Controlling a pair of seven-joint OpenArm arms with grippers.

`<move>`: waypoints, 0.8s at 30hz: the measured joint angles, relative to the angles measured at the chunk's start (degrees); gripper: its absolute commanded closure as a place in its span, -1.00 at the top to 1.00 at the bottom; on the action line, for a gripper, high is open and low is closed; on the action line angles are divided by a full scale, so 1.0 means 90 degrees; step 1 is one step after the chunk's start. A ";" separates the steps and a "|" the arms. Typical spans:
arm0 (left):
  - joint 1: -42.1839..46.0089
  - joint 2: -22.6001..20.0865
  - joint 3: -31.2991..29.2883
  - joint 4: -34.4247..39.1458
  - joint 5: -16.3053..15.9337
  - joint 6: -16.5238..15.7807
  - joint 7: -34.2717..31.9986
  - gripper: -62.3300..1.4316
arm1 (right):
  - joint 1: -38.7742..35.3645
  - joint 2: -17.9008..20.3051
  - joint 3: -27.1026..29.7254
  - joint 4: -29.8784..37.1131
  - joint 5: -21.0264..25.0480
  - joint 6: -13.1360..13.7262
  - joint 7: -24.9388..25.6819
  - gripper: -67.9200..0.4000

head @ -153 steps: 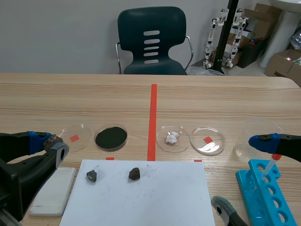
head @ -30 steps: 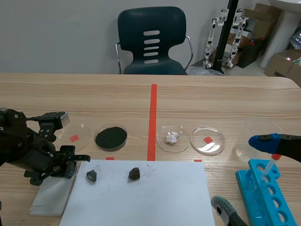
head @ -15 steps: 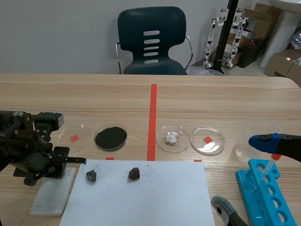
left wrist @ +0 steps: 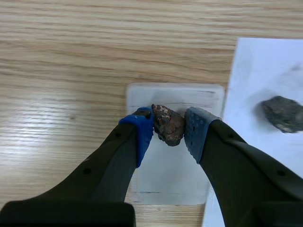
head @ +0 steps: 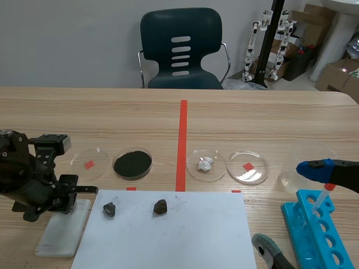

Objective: Rub the mineral on the streak plate

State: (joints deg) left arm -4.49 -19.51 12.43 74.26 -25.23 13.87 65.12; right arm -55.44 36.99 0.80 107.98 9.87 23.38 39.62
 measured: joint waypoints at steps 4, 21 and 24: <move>-0.0012 0.0002 -0.0010 -0.0002 -0.0444 -0.0345 -0.0046 -0.56 | 0.0000 0.0000 0.0000 0.0000 -0.0002 0.0000 -0.0002 0.83; -0.0012 0.0226 0.0090 0.0044 0.0792 0.0389 0.0051 -0.56 | 0.0000 0.0000 0.0000 0.0000 0.0000 0.0000 0.0000 0.83; -0.0010 0.0204 0.0087 0.0019 0.1122 0.0515 0.0053 -0.56 | 0.0000 0.0000 0.0000 0.0000 -0.0002 0.0000 0.0000 0.83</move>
State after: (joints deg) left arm -4.58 -17.67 13.21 74.43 -15.14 18.50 65.60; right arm -55.44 36.99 0.80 107.98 9.85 23.38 39.62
